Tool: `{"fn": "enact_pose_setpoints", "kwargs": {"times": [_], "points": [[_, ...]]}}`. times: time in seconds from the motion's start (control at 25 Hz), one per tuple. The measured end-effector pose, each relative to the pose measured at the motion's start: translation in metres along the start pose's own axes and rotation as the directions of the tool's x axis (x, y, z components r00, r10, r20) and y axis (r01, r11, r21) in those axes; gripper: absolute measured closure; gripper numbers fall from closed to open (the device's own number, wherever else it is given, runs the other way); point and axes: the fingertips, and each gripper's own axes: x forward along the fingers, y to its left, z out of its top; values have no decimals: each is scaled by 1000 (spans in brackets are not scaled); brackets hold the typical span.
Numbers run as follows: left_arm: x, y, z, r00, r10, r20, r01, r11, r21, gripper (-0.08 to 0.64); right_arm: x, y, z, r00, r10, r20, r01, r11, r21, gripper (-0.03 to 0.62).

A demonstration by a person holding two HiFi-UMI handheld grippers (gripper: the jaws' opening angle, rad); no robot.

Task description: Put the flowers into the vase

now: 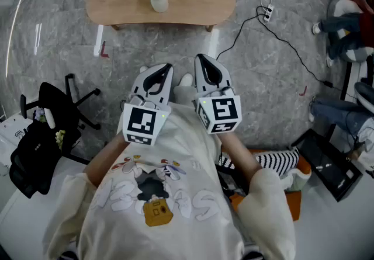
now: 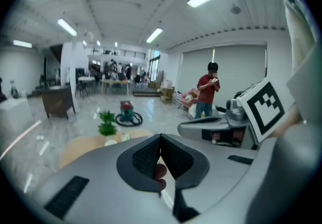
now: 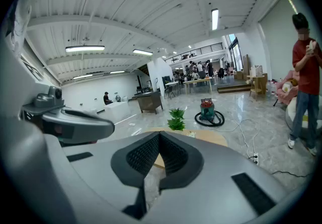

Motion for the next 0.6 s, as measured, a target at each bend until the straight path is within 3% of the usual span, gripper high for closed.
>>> {"fn": "enact_pose_setpoints", "kwargs": {"times": [0.12, 0.24, 0.4, 0.6], "points": [[-6, -11, 16, 998, 11, 54, -6, 997, -75, 552, -22, 2, -3, 998, -64, -8, 64, 997, 39, 589], [-10, -28, 12, 999, 5, 32, -3, 998, -69, 552, -44, 10, -14, 993, -115, -19, 115, 993, -16, 589], [-10, -40, 15, 999, 1, 44, 1, 999, -44, 552, -53, 5, -10, 995, -101, 3, 101, 994, -31, 589], [-9, -41, 9, 999, 40, 20, -39, 998, -43, 552, -52, 0, -10, 998, -47, 49, 45, 998, 45, 589]]}}
